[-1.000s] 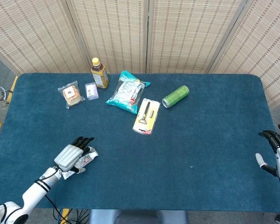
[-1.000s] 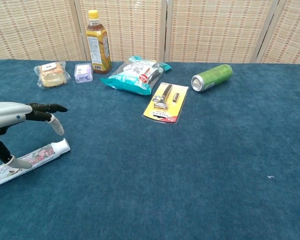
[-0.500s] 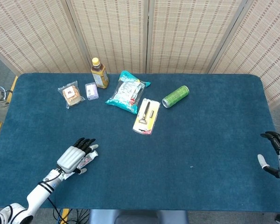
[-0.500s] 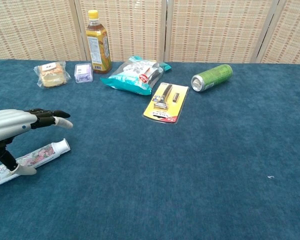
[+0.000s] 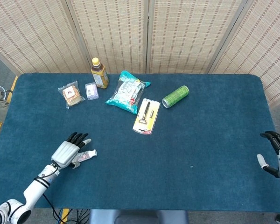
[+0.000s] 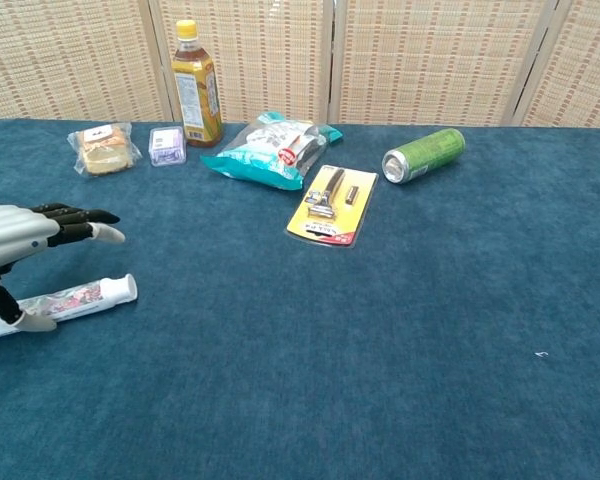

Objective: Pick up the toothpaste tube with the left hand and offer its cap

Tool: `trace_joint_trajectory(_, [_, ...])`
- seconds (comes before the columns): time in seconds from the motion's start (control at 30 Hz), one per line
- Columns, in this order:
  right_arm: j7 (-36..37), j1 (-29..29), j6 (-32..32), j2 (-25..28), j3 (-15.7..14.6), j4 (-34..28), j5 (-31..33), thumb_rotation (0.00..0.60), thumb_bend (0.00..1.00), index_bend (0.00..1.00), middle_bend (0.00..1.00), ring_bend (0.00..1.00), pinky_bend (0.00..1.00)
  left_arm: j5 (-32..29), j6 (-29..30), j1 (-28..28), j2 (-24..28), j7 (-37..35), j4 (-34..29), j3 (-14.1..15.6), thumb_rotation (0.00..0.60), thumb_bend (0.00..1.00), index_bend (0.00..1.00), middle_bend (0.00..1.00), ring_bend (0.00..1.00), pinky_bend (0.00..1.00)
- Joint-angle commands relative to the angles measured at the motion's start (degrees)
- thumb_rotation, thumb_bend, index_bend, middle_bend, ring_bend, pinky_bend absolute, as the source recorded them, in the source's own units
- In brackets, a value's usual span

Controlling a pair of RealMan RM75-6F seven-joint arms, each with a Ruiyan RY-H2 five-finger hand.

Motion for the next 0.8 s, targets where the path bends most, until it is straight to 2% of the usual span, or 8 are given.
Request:
trace_joint_trajectory(0.03, [0.0, 0.0, -0.1, 0.0, 0.0, 0.0, 0.0, 0.600, 0.25, 0.29, 0.28, 0.08, 0.21, -0.9, -0.7, -0.4, 0.1, 0.1, 0.6, -0.6, 0.600, 0.13, 0.11, 0.00, 0.00, 0.00])
trace_joint_trajectory(0.33, [0.1, 0.0, 0.0, -0.1, 0.2, 0.2, 0.2, 0.600, 0.25, 0.29, 0.28, 0.08, 0.21, -3.2, -1.4, -1.3, -1.4, 0.6, 3.0, -2.8, 0.600, 0.13, 0.12, 0.00, 0.00, 0.00])
trace_joint_trajectory(0.5, [0.6, -0.1, 0.0, -0.1, 0.1, 0.5, 0.4, 0.600, 0.25, 0.29, 0.28, 0.08, 0.21, -4.2, -1.3, -1.3, -0.4, 1.9, 1.7, -3.4, 0.600, 0.13, 0.20, 0.00, 0.00, 0.00])
trace_joint_trajectory(0.6, [0.9, 0.0, -0.2, -0.2, 0.2, 0.8, 0.4, 0.600, 0.25, 0.29, 0.28, 0.08, 0.21, -5.7, -3.4, -1.5, 1.4, 2.4, -1.0, -3.3, 0.590, 0.13, 0.26, 0.00, 0.00, 0.00])
trace_joint_trajectory(0.63, [1.0, 0.0, -0.3, -0.3, 0.2, 0.9, 0.4, 0.600, 0.25, 0.29, 0.28, 0.08, 0.21, -6.2, -4.3, -1.6, 1.9, 2.5, -1.9, -3.2, 0.575, 0.13, 0.27, 0.00, 0.00, 0.00])
trace_joint_trajectory(0.7, [1.2, 0.2, -0.5, -0.3, 0.2, 1.2, 0.4, 0.600, 0.25, 0.29, 0.28, 0.08, 0.21, -7.6, -6.3, -2.0, 2.9, 3.1, -3.5, -3.2, 0.477, 0.13, 0.28, 0.00, 0.00, 0.00])
trace_joint_trajectory(0.8, [1.6, 0.2, -0.6, -0.4, 0.2, 1.4, 0.5, 0.600, 0.25, 0.29, 0.28, 0.08, 0.21, -9.1, -7.8, -2.4, 3.5, 4.3, -4.9, -3.4, 0.371, 0.13, 0.28, 0.00, 0.00, 0.00])
